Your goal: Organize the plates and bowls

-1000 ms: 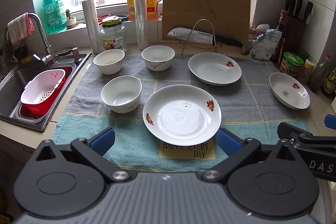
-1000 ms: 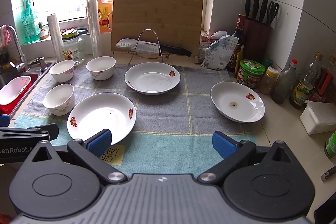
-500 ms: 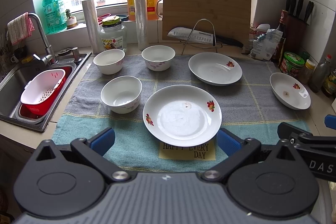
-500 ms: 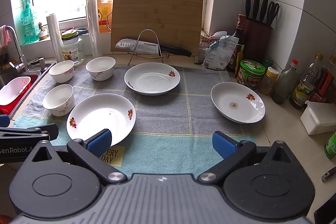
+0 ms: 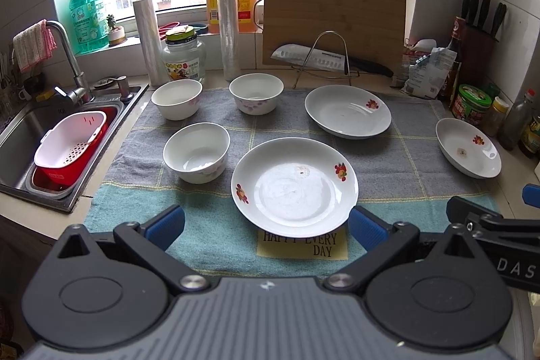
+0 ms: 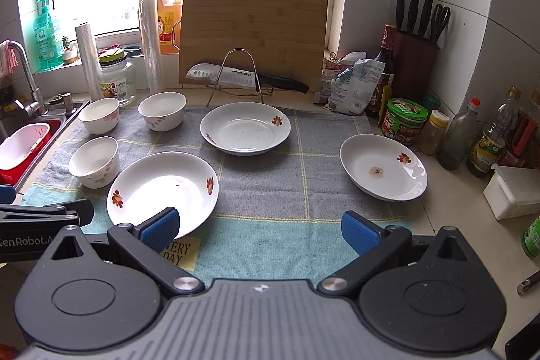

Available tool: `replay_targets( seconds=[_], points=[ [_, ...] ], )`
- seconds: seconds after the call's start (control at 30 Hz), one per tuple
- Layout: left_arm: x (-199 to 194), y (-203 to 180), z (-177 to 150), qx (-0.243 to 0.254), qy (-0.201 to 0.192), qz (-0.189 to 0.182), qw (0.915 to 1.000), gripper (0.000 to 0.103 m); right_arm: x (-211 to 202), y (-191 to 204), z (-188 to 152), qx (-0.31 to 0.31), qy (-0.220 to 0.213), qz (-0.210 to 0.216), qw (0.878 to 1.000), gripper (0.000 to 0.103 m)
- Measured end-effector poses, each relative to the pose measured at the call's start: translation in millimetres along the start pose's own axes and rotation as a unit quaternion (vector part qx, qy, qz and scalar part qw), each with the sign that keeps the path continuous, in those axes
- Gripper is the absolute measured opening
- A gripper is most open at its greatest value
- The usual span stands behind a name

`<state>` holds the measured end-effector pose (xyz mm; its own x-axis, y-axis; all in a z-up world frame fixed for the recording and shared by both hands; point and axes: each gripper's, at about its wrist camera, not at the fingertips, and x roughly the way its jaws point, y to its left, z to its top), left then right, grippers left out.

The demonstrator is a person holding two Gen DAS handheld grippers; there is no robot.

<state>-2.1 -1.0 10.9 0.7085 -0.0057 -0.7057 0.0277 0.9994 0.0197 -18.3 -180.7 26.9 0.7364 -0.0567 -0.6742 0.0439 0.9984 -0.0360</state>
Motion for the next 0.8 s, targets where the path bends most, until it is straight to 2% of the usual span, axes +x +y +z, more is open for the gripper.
replay_targets(
  seconds=[0.43,0.8],
  points=[
    [8.2,0.9,4.9,0.002,0.003,0.001,1.0,0.102,2.4,2.3,0.2,-0.001,-0.002,0.0,1.0,0.103],
    [27.0,2.5,17.1,0.009,-0.001,-0.013,0.9999,0.102,24.5,9.0,11.7,-0.006,-0.014,0.015,1.0,0.103]
  ],
)
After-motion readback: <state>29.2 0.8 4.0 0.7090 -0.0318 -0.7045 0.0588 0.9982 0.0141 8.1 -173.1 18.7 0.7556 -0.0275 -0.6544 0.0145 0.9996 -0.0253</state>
